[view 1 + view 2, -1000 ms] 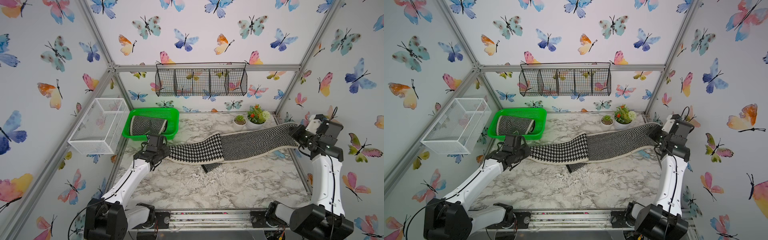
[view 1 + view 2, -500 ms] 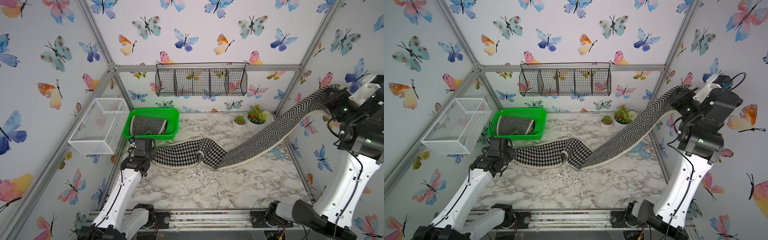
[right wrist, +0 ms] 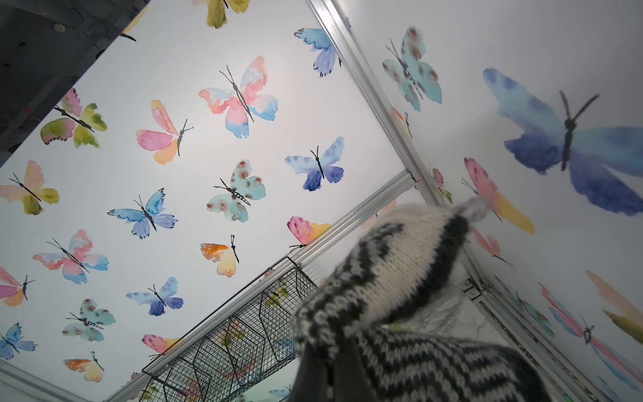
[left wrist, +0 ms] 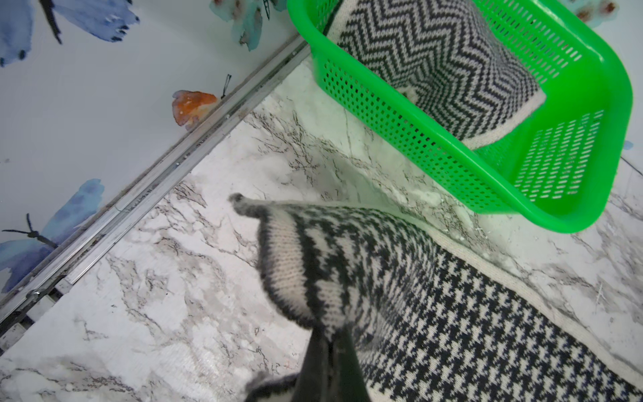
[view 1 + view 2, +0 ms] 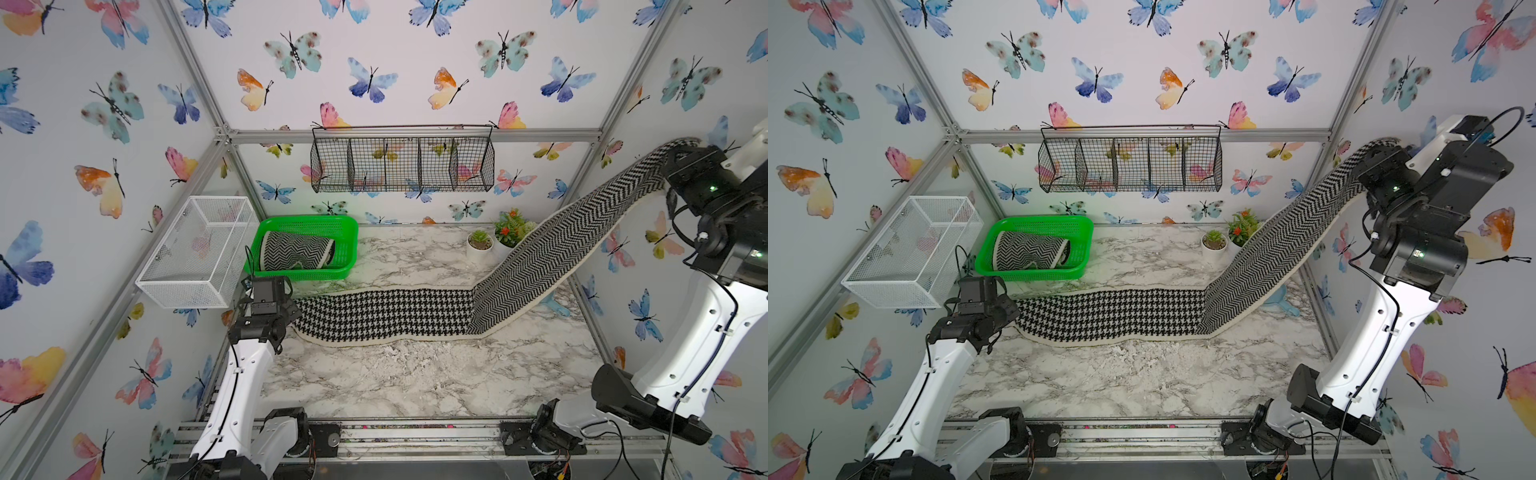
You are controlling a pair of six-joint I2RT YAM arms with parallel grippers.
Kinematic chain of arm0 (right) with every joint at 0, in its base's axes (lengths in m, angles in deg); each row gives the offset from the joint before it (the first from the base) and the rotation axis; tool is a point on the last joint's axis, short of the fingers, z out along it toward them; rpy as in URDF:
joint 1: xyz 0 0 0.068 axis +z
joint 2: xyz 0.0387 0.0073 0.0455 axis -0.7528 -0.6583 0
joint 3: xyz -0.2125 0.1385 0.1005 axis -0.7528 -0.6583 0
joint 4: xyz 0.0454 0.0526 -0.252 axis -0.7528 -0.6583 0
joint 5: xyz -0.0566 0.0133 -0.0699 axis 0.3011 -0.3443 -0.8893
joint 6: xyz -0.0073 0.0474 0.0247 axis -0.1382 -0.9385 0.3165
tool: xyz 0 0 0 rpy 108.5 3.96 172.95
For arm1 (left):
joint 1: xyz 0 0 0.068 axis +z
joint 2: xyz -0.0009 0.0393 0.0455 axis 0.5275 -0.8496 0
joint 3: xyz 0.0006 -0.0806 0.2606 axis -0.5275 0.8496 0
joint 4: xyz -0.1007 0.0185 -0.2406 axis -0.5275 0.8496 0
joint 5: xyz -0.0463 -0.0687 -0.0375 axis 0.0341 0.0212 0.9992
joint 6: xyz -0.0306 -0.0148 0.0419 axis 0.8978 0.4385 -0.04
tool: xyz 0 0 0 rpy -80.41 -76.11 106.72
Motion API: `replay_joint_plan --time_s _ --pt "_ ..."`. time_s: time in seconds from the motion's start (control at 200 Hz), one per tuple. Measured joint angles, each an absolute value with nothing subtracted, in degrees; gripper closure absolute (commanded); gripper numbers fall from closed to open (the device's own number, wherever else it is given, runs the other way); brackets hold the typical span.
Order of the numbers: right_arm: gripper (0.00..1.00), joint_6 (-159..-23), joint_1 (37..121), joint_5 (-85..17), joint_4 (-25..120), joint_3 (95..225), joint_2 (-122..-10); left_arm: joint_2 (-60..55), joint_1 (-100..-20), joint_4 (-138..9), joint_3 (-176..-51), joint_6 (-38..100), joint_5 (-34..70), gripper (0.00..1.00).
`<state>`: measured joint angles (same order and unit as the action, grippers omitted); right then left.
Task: Roll up the scarf and place it into the basket
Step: Flatten out the scarf at the center of the board.
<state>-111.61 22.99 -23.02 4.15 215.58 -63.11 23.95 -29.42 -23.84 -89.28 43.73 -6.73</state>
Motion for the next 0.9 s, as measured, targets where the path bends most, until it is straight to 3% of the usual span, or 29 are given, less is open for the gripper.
replay_joint_plan --time_s 0.055,0.11,0.21,0.4,0.581,0.726,0.901 --pt "0.98 -112.2 23.0 -21.9 5.2 212.3 -62.3 23.3 -29.4 -23.8 -89.3 42.6 -5.1 0.41" --pt "0.98 -112.5 23.0 -20.6 5.6 210.1 -62.0 22.8 -29.5 -23.7 -89.3 42.1 -3.6 0.17" --pt "0.98 -113.3 23.0 -18.0 6.5 207.7 -61.9 23.0 -30.6 -23.6 -89.3 41.9 -1.2 0.0" --pt "0.98 -115.2 23.0 -13.1 9.3 204.0 -60.6 26.0 -38.5 -25.6 -85.8 44.7 2.4 0.02" --pt "0.98 -117.5 23.0 -8.9 12.9 201.0 -58.5 24.5 -53.9 -29.9 -81.5 52.1 2.2 0.02" --pt "0.98 -119.3 23.0 -6.2 14.9 197.8 -56.1 13.1 -66.9 -37.1 -85.0 57.8 0.9 0.02" --pt "0.98 -121.0 23.0 -4.1 16.3 194.7 -52.5 -10.1 -78.2 -43.8 -101.7 61.2 0.7 0.02"
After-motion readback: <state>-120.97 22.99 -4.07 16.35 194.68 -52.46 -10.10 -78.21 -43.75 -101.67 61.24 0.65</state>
